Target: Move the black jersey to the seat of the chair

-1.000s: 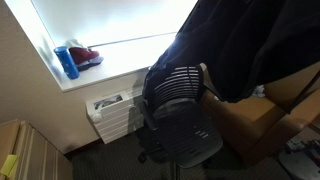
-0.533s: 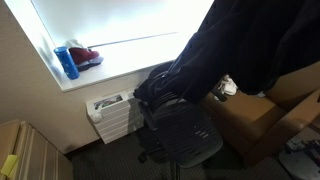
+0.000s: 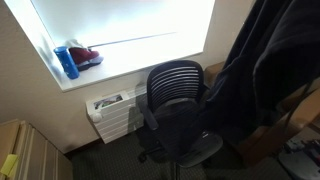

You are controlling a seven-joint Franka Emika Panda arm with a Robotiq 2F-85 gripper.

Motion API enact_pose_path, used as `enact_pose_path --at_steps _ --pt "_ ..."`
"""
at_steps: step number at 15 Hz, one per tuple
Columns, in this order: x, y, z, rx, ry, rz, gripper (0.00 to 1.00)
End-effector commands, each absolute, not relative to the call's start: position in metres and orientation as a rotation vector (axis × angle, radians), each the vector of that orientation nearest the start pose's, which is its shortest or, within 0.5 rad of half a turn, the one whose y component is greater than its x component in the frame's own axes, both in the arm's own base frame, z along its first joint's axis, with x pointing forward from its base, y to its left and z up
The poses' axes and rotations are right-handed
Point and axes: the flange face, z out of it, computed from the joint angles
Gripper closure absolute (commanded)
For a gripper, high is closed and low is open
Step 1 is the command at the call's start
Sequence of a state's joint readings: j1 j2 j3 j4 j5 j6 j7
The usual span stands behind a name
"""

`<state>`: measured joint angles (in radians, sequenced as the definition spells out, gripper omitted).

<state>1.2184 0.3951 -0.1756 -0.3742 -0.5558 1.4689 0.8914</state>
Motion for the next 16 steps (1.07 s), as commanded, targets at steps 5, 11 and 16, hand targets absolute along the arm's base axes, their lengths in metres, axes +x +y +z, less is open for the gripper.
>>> enact_pose_path --at_steps 5,11,16 --pt "0.431 0.481 0.774 -2.834 -0.086 -0.620 1.00" --pt "0.552 0.483 0.614 -2.814 -0.316 -0.151 1.00" --pt "0.614 0.476 0.448 -2.752 -0.579 0.172 1.00"
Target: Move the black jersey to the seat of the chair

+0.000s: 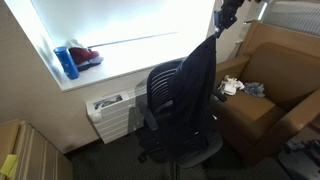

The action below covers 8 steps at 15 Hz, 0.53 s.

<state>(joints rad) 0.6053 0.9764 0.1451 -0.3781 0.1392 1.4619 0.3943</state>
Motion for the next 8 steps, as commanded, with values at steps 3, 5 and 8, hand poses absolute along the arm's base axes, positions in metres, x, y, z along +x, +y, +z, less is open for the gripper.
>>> enact_pose_path --at_steps 3,5,8 --pt "0.623 0.474 0.339 -2.720 -0.766 0.345 1.00" --pt "0.618 0.474 0.268 -2.683 -0.875 0.467 1.00" --pt "0.600 0.468 0.164 -2.633 -1.052 0.649 1.00"
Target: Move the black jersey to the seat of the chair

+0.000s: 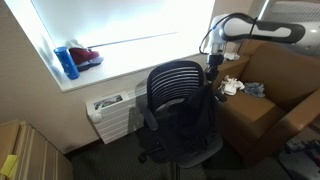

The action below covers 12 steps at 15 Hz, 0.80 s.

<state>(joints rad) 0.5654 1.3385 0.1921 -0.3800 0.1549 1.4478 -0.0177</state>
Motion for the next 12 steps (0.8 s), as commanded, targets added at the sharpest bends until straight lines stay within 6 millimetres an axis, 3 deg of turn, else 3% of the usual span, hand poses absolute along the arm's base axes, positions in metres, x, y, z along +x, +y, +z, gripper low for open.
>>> enact_pose_path --at_steps 1,2,4,6,8,9,10,12 --pt "0.592 0.464 0.137 -2.616 -1.112 0.707 1.00" --pt "0.588 0.461 0.112 -2.620 -1.170 0.737 1.00" --pt "0.588 0.479 0.092 -2.729 -1.248 0.563 1.00" --pt "0.588 0.504 0.093 -2.751 -1.172 0.364 1.00" --pt "0.584 0.534 0.109 -2.742 -1.100 0.189 1.00" --pt "0.584 0.546 0.117 -2.742 -1.068 0.103 0.81" --pt "0.584 0.531 0.109 -2.742 -1.117 0.218 0.98" --pt "0.578 0.549 0.119 -2.740 -1.092 0.133 0.85"
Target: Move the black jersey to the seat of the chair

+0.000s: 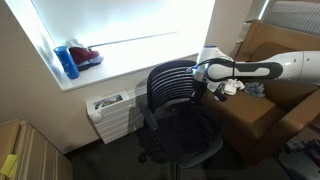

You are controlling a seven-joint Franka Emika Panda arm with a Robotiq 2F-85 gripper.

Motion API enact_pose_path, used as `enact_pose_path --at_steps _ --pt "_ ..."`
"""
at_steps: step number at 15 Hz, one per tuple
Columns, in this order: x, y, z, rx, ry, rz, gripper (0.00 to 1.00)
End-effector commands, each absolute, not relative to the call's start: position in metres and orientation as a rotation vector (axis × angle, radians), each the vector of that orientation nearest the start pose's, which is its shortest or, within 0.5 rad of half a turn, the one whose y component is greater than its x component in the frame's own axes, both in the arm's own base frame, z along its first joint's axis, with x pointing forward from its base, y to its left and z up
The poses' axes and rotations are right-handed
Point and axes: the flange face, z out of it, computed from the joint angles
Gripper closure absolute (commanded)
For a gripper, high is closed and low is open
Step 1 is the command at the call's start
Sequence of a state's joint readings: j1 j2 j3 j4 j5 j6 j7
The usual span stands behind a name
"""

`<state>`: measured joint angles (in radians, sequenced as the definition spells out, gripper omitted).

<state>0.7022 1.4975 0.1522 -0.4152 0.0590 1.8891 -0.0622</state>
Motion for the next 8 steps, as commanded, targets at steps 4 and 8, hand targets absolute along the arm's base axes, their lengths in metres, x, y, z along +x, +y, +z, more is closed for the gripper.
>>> enact_pose_path --at_steps 4,8 --pt "0.5805 0.5478 0.1204 -2.743 -1.081 0.123 0.81" --pt "0.5813 0.5469 0.1204 -2.744 -1.079 0.123 0.81"
